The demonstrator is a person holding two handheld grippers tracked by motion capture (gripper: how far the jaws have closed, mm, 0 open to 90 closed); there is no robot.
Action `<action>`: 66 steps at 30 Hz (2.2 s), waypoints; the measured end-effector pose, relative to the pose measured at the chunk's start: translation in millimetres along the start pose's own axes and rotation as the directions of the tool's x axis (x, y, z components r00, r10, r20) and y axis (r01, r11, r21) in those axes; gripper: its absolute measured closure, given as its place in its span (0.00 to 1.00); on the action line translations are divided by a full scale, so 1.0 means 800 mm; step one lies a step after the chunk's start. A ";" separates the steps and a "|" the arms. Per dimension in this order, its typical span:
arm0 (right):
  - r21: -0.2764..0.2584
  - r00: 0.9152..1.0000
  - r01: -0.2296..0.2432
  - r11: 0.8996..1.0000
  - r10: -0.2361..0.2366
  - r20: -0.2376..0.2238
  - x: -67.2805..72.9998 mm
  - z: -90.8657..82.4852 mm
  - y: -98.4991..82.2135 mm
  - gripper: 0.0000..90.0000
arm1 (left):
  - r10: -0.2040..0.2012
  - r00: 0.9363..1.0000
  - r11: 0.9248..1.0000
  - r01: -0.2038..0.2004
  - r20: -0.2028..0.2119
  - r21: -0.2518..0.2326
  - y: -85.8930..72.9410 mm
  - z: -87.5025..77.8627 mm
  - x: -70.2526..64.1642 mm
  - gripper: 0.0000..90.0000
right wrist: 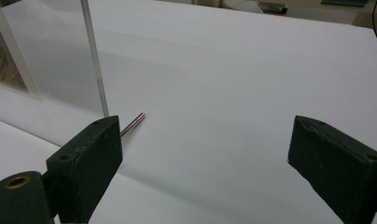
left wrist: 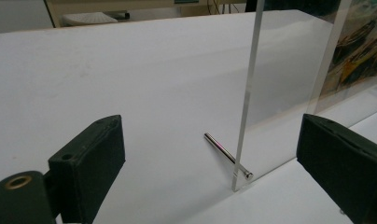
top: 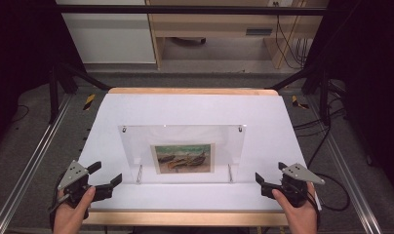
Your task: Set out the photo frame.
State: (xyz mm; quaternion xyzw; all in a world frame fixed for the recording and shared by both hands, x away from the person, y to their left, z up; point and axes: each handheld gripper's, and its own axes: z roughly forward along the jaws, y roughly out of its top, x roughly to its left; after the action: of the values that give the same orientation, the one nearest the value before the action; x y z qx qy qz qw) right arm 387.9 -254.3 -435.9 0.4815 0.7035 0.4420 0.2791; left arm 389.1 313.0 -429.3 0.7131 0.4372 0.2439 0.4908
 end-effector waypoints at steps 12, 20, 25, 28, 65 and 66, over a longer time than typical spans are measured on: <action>0.002 0.999 -0.025 1.000 0.025 0.026 -0.012 -0.010 -0.008 0.11 | -0.019 0.997 1.000 0.018 -0.078 -0.005 -0.005 -0.012 0.024 0.10; 0.028 0.995 -0.058 0.998 0.056 0.087 -0.025 -0.009 -0.014 0.11 | 0.059 0.985 0.993 -0.042 -0.159 0.108 -0.006 0.002 0.033 0.10; 0.073 0.989 -0.036 0.997 0.026 0.144 -0.029 0.006 -0.010 0.11 | 0.110 0.977 0.983 -0.080 -0.182 0.166 -0.001 0.021 0.036 0.10; 0.092 0.988 -0.036 0.995 0.022 0.150 -0.030 0.016 -0.009 0.11 | 0.127 0.976 0.976 -0.091 -0.177 0.195 0.000 0.033 0.038 0.10; 0.178 0.981 -0.104 0.979 0.072 0.180 -0.068 0.102 0.008 0.12 | 0.124 0.974 0.964 -0.074 -0.188 0.256 0.017 0.124 0.063 0.10; 0.177 0.981 -0.110 0.978 0.078 0.180 -0.068 0.104 0.008 0.12 | 0.119 0.975 0.962 -0.068 -0.186 0.263 0.018 0.127 0.065 0.10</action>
State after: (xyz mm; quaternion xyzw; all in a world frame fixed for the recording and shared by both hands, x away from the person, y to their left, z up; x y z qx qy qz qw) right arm 479.4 -274.3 -469.4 0.5747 0.6914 0.3437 0.2713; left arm 499.0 306.5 -461.0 0.7621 0.4777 0.2790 0.3363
